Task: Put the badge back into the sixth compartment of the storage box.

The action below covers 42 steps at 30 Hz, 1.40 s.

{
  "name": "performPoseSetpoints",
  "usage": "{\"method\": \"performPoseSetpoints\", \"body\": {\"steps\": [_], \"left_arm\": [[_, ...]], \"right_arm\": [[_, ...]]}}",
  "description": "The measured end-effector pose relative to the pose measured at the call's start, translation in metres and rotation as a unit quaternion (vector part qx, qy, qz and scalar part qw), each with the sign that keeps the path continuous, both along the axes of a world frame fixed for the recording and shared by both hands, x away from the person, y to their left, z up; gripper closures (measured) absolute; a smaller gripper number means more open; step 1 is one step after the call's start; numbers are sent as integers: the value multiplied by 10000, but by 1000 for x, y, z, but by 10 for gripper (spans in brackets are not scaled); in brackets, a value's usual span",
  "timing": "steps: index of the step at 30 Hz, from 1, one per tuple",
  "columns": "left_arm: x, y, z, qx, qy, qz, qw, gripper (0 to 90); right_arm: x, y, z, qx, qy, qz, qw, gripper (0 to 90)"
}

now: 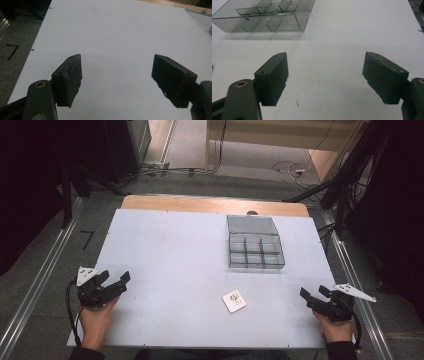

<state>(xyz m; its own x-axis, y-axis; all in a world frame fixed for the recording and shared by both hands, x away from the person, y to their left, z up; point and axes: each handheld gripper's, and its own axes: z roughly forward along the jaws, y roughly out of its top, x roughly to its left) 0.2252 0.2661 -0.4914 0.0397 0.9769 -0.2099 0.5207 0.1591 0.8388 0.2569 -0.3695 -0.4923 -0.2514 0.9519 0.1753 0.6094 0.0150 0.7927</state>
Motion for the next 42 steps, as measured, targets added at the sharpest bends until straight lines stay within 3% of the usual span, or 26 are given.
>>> {"method": "performPoseSetpoints", "body": {"steps": [3, 25, 42], "left_arm": [[0, -1, 0, -6, -23, -36, 10000, 245], [1, -2, -1, -59, -13, -122, 9999, 242], [1, -3, -2, -61, -11, -125, 9999, 235]], "right_arm": [[-2, 7, -3, -76, -98, 62, 9999, 190], [0, 28, -3, -81, 119, 422, 9990, 157], [3, 49, -4, -170, 138, 708, 9973, 153]]}}
